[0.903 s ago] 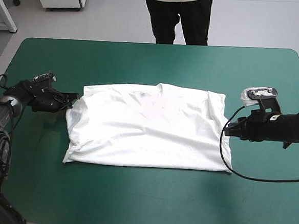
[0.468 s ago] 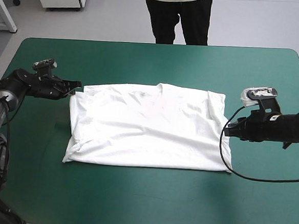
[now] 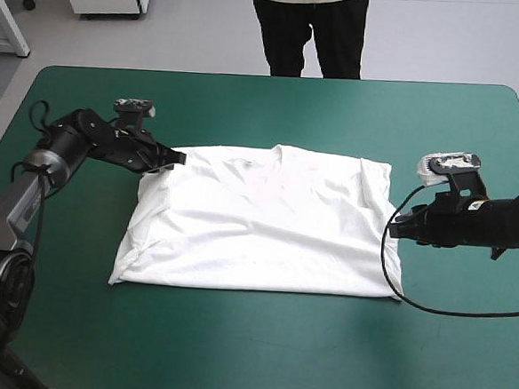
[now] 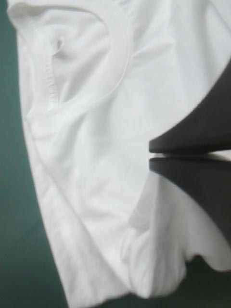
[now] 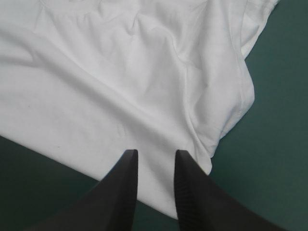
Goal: Fold the cloth
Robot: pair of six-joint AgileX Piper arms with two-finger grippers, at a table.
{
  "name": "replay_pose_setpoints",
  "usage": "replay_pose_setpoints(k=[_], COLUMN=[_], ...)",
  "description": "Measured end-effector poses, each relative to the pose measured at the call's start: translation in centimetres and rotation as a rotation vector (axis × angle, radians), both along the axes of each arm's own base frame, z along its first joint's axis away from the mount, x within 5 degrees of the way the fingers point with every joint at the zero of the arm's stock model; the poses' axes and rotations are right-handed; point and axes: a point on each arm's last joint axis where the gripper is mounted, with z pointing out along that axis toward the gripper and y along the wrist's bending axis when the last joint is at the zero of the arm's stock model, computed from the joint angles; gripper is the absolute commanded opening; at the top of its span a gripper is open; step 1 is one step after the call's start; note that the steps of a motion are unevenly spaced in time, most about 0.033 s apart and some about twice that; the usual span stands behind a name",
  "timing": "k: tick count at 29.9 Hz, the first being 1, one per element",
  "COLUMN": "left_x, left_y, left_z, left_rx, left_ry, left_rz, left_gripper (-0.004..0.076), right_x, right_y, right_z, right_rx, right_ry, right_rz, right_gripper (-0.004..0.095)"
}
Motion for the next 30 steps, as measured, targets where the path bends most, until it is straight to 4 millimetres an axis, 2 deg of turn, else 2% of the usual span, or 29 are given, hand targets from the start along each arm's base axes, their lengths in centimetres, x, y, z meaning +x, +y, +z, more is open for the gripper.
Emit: replay_pose_setpoints(k=[5, 8, 11, 14, 18, 21, 24, 28, 30], left_x=[0.3, 0.8, 1.4, 1.6, 1.7, 1.7, 1.2, -1.3, -3.5], left_y=[-3.2, -4.3, -4.4, -4.4, -4.5, -4.6, -4.5, -3.7, -2.9], left_z=[-2.9, -4.6, -6.0, -6.4, -6.0, -4.0, 0.7, 7.1, 9.7], left_rx=[0.035, 0.041, 0.043, 0.041, 0.038, 0.039, 0.043, 0.09, 0.145], left_ry=[0.09, 0.113, 0.129, 0.134, 0.133, 0.095, -0.022, -0.176, -0.212], left_rz=[-0.088, -0.1, -0.082, -0.079, -0.093, -0.111, -0.125, -0.135, -0.128], left_gripper=[-0.0009, -0.0008, 0.0009, 0.0105, 0.0304, 0.0349, 0.0349, 0.0349, 0.0349], right_x=[-0.1, -0.2, -0.5, -0.6, -0.8, -1.1, -1.5, -2.3, -3.0], right_y=[0.0, 0.0, 0.0, 0.0, 0.0, -0.1, -0.2, -0.6, -0.9], right_z=[0.0, 0.2, 0.4, 0.5, 0.6, 0.9, 1.2, 1.6, 1.9], right_rx=[0.0, 0.0, 0.0, 0.0, -0.003, -0.016, -0.036, -0.077, -0.103], right_ry=[0.0, -0.006, -0.012, -0.017, -0.023, -0.04, -0.056, -0.067, -0.07], right_rz=[0.001, 0.002, 0.003, 0.003, 0.004, 0.003, -0.001, -0.026, -0.047], right_gripper=[0.0253, 0.0253, 0.0253, 0.0253, 0.0253, 0.0253, 0.0262, 0.0272, 0.0272])
